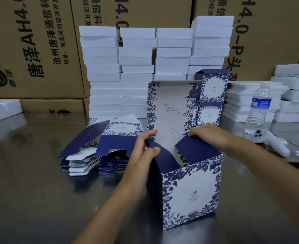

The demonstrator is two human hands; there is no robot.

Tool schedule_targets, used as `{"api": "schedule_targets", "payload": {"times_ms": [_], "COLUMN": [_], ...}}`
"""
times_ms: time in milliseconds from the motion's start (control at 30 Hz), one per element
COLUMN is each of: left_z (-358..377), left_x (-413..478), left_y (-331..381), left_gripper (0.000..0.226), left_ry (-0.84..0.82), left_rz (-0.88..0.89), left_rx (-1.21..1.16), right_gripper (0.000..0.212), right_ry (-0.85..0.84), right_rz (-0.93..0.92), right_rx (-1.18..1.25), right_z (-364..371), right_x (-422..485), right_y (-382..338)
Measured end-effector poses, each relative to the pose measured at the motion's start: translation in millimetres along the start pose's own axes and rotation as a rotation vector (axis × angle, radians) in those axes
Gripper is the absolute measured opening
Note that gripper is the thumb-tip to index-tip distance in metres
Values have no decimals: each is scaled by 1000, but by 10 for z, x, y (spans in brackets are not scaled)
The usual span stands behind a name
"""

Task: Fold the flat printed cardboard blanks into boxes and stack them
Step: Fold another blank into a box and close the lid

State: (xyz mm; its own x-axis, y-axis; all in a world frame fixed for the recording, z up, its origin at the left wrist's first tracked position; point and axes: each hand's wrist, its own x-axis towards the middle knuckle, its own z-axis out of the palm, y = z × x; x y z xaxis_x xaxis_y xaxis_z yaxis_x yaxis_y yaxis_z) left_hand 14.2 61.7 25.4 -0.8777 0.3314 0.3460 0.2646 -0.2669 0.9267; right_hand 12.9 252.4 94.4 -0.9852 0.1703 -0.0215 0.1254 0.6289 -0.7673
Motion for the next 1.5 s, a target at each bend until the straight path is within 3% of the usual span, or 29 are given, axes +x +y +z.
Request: {"api": "schedule_targets", "payload": {"times_ms": [167,333,567,733,900,1067,1167,1300,1400,1500], "left_z": [6,1,18,30,25,-2,9,12,12,1], "left_x": [1,1,-4,18,36,37,36,43,53,41], "left_y": [5,2,19,14,36,51,44,11,-15,-22], "left_gripper": [42,42,37,28,44,36,24,19,23,23], "left_ry": [-13,-22,4,91,107,93,118,123,147,188], "left_rz": [15,14,1,61,85,80,80,55,13,-23], "left_rx": [-7,-22,-15,-13,-38,-42,-66,-93,-144,-136], "right_gripper": [19,42,40,38,17,23,29,42,20,35], "right_ry": [10,0,65,82,141,234,295,145,99,87], "right_rz": [-64,-83,-241,-254,-214,-357,-332,-197,-143,-133], "right_rx": [37,-29,-129,-128,132,356,409,553,489,358], "right_z": [12,-26,-35,-29,29,164,198,151,99,22], "right_x": [38,95,131,154,105,39,-27,-90,-93,-59], "right_y": [33,35,59,85,174,209,218,258,227,151]}}
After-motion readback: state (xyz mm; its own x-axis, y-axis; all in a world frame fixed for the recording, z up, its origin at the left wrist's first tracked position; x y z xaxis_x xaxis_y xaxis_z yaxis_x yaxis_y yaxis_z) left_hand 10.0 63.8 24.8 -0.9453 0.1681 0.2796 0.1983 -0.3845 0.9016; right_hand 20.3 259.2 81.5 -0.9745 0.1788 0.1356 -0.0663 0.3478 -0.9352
